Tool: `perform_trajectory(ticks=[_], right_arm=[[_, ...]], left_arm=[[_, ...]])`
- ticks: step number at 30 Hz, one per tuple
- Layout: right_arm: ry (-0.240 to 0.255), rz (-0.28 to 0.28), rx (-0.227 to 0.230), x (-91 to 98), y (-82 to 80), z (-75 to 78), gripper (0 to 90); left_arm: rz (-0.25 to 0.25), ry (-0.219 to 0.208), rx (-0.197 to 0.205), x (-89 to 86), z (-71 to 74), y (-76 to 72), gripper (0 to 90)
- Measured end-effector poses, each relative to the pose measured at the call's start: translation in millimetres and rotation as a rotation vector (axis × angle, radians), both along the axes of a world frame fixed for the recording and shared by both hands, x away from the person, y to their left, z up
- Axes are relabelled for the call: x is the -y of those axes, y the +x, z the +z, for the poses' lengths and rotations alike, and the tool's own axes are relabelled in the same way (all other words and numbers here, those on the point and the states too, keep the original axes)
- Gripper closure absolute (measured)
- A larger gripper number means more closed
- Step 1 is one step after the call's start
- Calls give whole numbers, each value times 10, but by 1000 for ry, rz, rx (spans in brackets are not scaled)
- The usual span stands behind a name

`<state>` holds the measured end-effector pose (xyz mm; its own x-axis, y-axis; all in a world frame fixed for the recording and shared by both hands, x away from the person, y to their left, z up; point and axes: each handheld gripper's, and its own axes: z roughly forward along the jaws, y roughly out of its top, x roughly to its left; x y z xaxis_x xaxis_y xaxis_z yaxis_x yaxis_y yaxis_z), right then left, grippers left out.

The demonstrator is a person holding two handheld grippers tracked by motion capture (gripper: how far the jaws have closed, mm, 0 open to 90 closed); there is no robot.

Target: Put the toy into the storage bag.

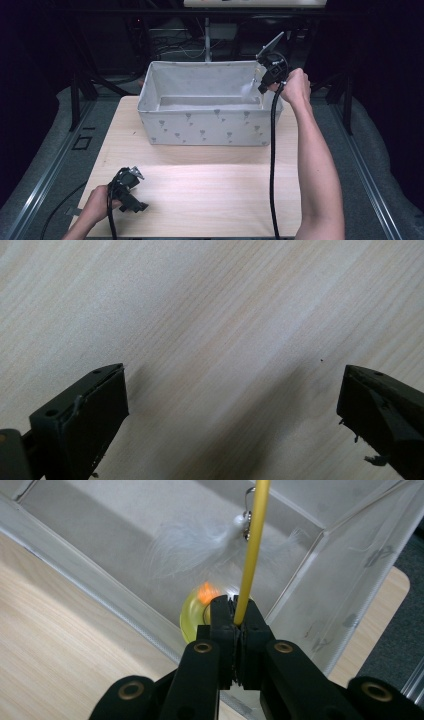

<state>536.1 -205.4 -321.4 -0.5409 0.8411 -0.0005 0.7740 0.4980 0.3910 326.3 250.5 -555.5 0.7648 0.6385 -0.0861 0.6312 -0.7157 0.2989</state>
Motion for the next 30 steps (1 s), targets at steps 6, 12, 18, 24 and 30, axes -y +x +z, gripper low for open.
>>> perform_trajectory(ticks=[6,12,18,24,30], right_arm=[[-3,6,-19,12,-2,-135,885],[-7,0,-46,36,7,-253,885],[-17,10,-64,31,6,-348,884],[-21,5,-89,35,25,-445,883],[-8,-11,-108,80,35,-485,882]], left_arm=[[-9,3,-5,8,-5,5,1],[-11,1,-6,9,-5,3,1],[-16,2,-4,17,-3,0,1],[-15,0,-5,14,-5,1,1],[-17,2,-8,17,-10,-2,1]])
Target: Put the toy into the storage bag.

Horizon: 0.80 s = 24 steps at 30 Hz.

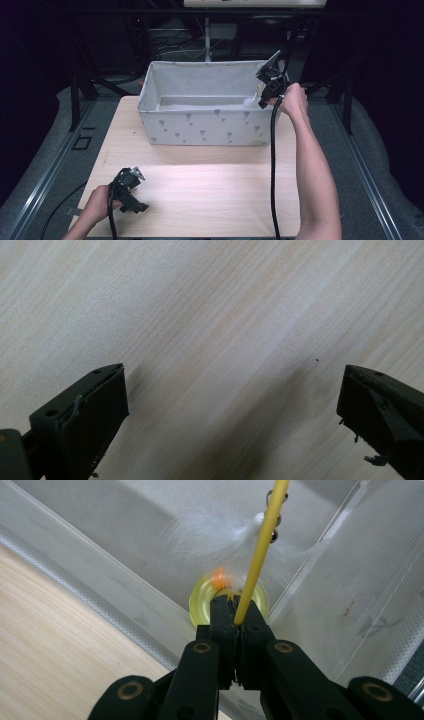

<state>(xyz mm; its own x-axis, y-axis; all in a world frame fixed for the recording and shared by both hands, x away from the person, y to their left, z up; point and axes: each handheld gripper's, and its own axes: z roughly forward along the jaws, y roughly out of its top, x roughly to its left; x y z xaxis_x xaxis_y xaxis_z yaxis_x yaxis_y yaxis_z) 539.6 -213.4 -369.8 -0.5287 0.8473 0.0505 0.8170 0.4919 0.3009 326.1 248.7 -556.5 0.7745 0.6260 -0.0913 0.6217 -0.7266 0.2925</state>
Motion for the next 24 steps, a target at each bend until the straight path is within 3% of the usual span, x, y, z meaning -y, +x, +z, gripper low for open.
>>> perform_trajectory(ticks=[5,10,14,24], right_arm=[[3,-11,-11,29,-11,2,865],[30,-14,5,43,-46,51,757],[62,-17,26,57,-88,160,645],[57,5,116,-15,-298,527,389]], left_arm=[[-1,0,2,4,3,-2,1],[-5,4,-3,5,-4,-1,1],[-3,2,-2,8,-2,0,1],[-4,6,-4,5,-3,-2,1]])
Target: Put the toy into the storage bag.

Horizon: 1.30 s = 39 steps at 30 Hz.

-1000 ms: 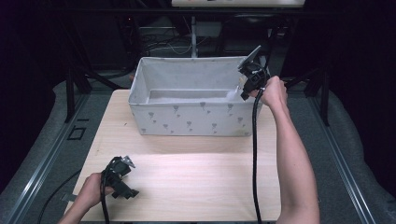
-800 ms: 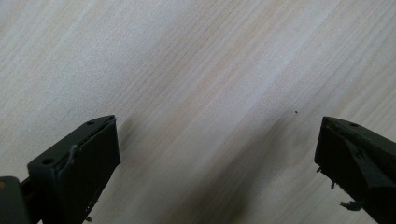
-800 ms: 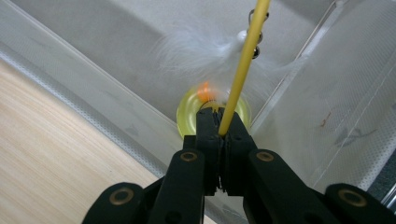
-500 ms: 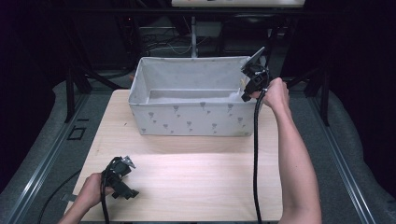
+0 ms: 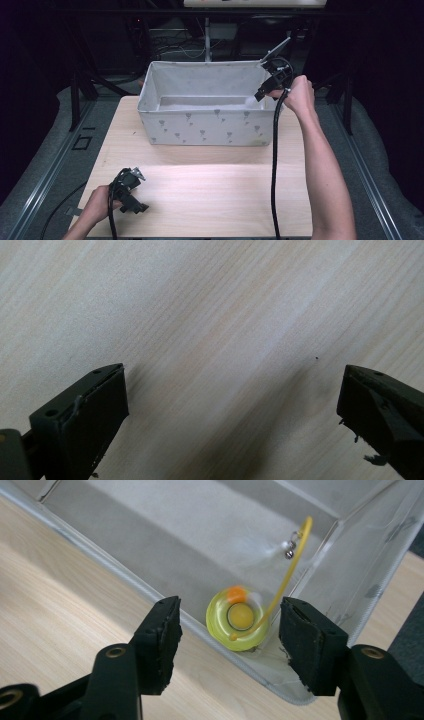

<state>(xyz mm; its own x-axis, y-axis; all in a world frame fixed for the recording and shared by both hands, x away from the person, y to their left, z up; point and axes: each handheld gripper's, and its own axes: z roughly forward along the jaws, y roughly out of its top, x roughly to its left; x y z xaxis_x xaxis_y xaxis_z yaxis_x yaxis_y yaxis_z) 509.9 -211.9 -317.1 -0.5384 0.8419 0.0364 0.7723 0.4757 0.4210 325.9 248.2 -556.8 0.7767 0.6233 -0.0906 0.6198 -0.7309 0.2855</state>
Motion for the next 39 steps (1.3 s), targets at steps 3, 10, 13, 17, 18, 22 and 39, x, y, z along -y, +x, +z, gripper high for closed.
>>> perform_trajectory(ticks=[3,10,13,17,18,22,39], right_arm=[[-15,10,11,-43,-96,75,299],[-21,49,51,-148,-373,230,151],[-17,76,79,-187,-518,271,140],[11,98,103,-200,-700,274,123],[19,101,106,-197,-739,266,121],[35,116,112,-197,-870,176,120],[20,180,40,-320,-1243,-556,0]], left_arm=[[-2,1,1,5,2,-3,1],[1,3,6,3,6,-8,1],[-2,4,8,9,5,-9,1],[-2,5,8,14,8,-14,1],[-3,5,8,15,7,-15,1],[-4,8,8,16,5,-13,1],[-4,13,7,15,2,-18,1]])
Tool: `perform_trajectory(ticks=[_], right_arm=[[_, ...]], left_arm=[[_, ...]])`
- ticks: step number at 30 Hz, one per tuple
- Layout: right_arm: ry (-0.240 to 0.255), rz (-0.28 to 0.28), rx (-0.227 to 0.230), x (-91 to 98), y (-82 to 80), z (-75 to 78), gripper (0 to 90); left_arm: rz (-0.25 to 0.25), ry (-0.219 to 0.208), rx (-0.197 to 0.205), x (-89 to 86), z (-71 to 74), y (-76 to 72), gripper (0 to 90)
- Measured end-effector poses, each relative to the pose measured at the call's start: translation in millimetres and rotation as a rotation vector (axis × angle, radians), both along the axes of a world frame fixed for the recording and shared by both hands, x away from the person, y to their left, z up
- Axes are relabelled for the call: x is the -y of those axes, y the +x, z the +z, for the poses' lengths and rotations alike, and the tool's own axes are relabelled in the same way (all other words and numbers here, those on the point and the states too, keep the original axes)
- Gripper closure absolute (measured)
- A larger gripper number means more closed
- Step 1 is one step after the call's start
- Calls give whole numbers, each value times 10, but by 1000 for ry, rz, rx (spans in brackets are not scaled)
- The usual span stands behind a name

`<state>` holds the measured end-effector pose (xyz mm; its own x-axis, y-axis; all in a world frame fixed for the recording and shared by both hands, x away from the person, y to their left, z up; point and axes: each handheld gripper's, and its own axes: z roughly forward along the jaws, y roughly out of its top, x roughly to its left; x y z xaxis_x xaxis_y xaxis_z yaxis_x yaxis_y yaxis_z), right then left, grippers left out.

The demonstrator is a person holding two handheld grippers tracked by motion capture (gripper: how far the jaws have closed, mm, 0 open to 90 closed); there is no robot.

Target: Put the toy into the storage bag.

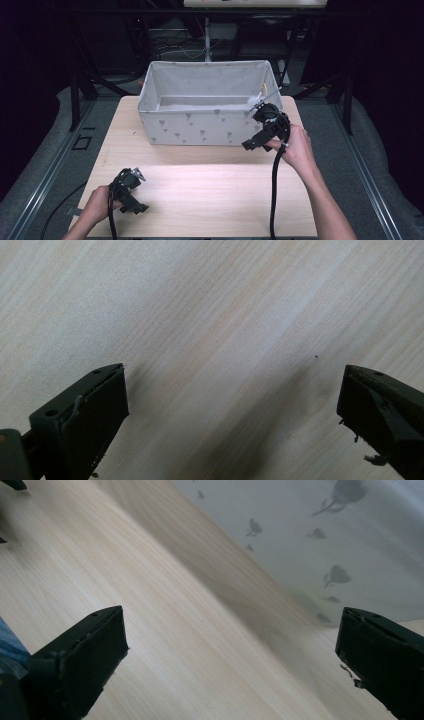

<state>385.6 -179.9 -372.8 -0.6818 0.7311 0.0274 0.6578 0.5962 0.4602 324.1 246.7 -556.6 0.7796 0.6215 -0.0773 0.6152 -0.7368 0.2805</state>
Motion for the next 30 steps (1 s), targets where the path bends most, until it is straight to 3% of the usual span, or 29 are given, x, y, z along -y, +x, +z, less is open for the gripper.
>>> perform_trajectory(ticks=[11,16,21,30], right_arm=[[14,-20,-27,81,-199,-595,0],[2,-14,-65,101,-227,-808,0],[-27,-8,-105,94,-230,-952,0],[-37,-21,-147,112,-213,-1176,0]], left_arm=[[-3,8,-5,7,-12,-2,1],[-9,12,-10,15,-19,2,1],[-17,3,-4,14,-3,-1,1],[-26,-6,0,14,9,-16,1]])
